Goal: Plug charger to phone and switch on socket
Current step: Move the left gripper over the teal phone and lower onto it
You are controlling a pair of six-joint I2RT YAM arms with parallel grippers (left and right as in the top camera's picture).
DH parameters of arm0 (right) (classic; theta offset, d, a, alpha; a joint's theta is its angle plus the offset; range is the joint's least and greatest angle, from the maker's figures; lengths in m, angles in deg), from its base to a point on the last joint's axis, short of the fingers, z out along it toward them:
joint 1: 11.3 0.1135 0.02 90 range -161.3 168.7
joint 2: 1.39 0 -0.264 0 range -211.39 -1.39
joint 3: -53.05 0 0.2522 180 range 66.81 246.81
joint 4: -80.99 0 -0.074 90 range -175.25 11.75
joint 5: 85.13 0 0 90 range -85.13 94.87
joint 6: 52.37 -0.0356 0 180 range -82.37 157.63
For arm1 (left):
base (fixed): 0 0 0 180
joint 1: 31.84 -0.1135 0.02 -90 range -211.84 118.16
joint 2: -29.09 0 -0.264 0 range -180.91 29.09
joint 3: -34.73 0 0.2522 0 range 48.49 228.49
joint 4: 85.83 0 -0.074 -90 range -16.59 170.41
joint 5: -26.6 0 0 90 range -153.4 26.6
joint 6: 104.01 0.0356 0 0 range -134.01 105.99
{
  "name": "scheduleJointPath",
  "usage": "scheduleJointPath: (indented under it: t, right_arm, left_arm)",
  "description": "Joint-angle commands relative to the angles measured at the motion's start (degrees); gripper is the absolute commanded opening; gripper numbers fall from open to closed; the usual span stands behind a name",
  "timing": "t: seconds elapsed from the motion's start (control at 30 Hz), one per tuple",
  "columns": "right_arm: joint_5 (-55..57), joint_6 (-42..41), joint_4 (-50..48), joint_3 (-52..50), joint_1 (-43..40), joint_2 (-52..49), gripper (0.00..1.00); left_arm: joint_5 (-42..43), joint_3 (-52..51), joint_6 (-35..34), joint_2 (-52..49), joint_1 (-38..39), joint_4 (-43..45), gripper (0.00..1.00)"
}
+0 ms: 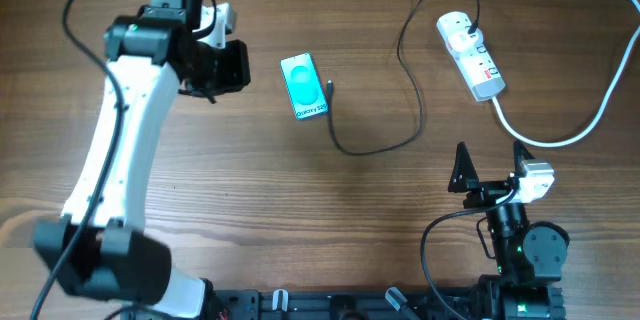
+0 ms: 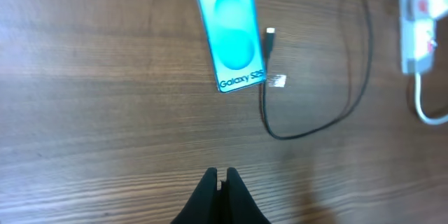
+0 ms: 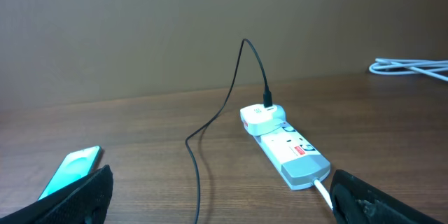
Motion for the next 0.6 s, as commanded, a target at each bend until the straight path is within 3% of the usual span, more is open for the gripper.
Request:
scheduleJointPath:
  t: [0.0, 0.17, 0.2, 0.3, 0.37, 0.4, 0.47, 0.57]
  right_arm:
    - [1.0, -0.8, -0.2, -0.1, 0.1, 0.0, 1.0]
    - [1.0, -0.8, -0.2, -0.1, 0.1, 0.0, 1.0]
    - [1.0, -0.8, -0.2, -0.1, 0.1, 0.0, 1.0]
    - [1.0, -0.8, -0.2, -0.1, 0.1, 0.0, 1.0]
    - [1.0, -0.8, -0.2, -0.1, 0.1, 0.0, 1.0]
    - [1.0, -0.8, -0.2, -0.1, 0.1, 0.0, 1.0]
    - [1.0, -0.8, -0.2, -0.1, 0.1, 0.0, 1.0]
    - [1.0, -0.8, -0.2, -0.1, 0.1, 0.0, 1.0]
  left_arm:
    - [-6.0, 0.6, -11.0, -4.4, 1.4, 0.2, 0.04]
    - [-11.8, 0.6, -16.6, -8.7, 4.9, 2.6, 0.04]
    - [-12.8, 0.6, -17.6, -9.3, 5.8, 3.5, 0.08]
    - [-15.5, 0.6, -20.0, -10.9, 8.3, 6.0, 0.31]
    - [-16.3, 0.6, -20.2, -12.0, 9.9, 7.9, 0.64]
    - [-16.7, 0.6, -20.1, -12.7, 10.9, 9.2, 0.76]
    - [-17.1, 0.6, -20.1, -13.8, 12.2, 11.2, 0.82]
    - [-17.4, 0.6, -20.1, -15.8, 13.6, 13.6, 0.99]
